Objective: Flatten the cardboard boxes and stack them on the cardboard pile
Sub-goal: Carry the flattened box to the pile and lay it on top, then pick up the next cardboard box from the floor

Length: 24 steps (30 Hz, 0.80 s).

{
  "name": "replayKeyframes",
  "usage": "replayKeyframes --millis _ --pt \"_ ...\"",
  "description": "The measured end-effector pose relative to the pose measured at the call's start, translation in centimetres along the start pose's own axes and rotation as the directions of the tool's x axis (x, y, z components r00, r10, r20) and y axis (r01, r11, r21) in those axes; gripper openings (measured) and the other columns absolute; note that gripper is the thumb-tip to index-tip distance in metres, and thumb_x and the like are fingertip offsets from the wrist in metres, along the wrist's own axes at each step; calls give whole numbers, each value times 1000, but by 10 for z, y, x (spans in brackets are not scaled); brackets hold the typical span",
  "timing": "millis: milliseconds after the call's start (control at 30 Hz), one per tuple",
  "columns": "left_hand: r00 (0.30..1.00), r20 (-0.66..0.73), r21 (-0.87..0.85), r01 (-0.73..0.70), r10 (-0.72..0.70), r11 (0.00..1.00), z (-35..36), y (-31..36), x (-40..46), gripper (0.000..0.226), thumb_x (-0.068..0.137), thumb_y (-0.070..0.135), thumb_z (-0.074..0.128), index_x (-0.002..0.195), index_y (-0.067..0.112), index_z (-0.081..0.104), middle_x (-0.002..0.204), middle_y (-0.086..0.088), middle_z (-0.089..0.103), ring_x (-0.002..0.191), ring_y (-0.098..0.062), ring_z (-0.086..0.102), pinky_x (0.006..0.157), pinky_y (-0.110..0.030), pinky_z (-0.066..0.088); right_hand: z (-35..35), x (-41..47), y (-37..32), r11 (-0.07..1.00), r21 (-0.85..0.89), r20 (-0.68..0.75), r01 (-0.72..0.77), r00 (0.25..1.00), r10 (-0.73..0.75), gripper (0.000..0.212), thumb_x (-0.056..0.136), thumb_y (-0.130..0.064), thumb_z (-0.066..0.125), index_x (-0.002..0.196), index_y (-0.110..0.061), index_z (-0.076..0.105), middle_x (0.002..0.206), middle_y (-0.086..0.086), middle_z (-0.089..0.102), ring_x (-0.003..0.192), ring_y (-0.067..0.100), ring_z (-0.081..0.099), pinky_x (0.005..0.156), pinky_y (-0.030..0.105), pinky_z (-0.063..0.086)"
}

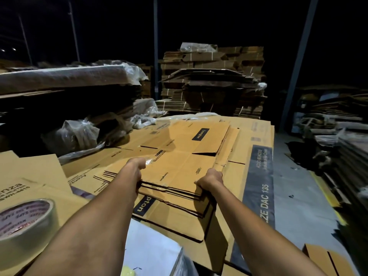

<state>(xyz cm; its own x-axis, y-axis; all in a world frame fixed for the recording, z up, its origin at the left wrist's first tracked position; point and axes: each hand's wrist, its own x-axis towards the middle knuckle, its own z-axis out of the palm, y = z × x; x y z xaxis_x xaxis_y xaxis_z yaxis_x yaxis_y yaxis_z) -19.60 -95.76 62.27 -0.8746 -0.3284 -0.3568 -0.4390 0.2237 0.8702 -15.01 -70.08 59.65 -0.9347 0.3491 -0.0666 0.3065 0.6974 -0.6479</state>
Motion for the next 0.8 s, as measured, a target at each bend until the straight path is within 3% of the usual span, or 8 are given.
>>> replayKeyframes --millis 100,200,267,300,333,400,600,800 --pt "998 21 54 -57 56 997 7 6 -35 45 107 19 50 147 0 47 147 -27 47 133 -46 47 113 -51 41 -7 -10 6 998 -24 -18 51 999 -52 61 84 -33 87 131 -11 54 137 12 46 103 23 55 81 34 53" --pt "971 63 88 -236 231 968 28 19 -61 27 104 13 55 131 9 55 119 -15 54 105 -35 54 85 -39 48 -26 -23 16 978 -34 -184 205 961 -207 61 87 -38 82 134 -17 49 131 7 46 109 24 56 86 39 55" --pt "945 122 74 -312 302 947 47 30 -86 28 102 17 60 130 17 56 114 -8 56 103 -31 57 70 -33 49 -48 -31 26 959 -83 -286 272 915 -284 55 90 -43 78 131 -19 50 129 6 47 113 26 57 90 43 55" --pt "931 146 58 -346 334 937 60 33 -92 31 101 18 62 131 19 56 118 -7 57 109 -30 59 71 -34 55 -63 -33 33 952 -112 -320 286 896 -307 53 91 -45 75 130 -19 50 129 6 47 114 28 57 91 43 55" --pt "914 166 31 -381 371 924 74 37 -100 34 100 18 65 134 19 56 124 -7 58 115 -29 58 82 -40 60 -78 -36 40 946 -134 -345 296 881 -324 52 92 -46 73 130 -18 51 128 6 48 114 29 57 91 44 54" --pt "884 209 -13 -425 418 905 105 44 -114 38 97 18 69 134 20 58 129 -8 60 118 -26 58 97 -49 59 -110 -40 57 943 -165 -395 289 857 -331 50 93 -46 72 130 -19 52 129 6 48 115 31 57 90 45 54" --pt "780 284 -35 -573 558 819 201 56 -205 26 97 20 70 122 21 64 114 -5 67 93 -18 62 90 -49 62 -207 -67 137 958 -217 -503 186 820 -273 40 93 -47 69 116 -18 52 125 10 51 116 36 57 92 46 52" --pt "691 313 14 -689 652 724 300 37 -293 5 87 28 70 89 27 66 107 -5 74 106 -29 70 90 -48 61 -292 -126 270 958 -261 -529 118 813 -244 38 95 -48 66 119 -19 57 121 9 56 113 34 59 91 44 52"
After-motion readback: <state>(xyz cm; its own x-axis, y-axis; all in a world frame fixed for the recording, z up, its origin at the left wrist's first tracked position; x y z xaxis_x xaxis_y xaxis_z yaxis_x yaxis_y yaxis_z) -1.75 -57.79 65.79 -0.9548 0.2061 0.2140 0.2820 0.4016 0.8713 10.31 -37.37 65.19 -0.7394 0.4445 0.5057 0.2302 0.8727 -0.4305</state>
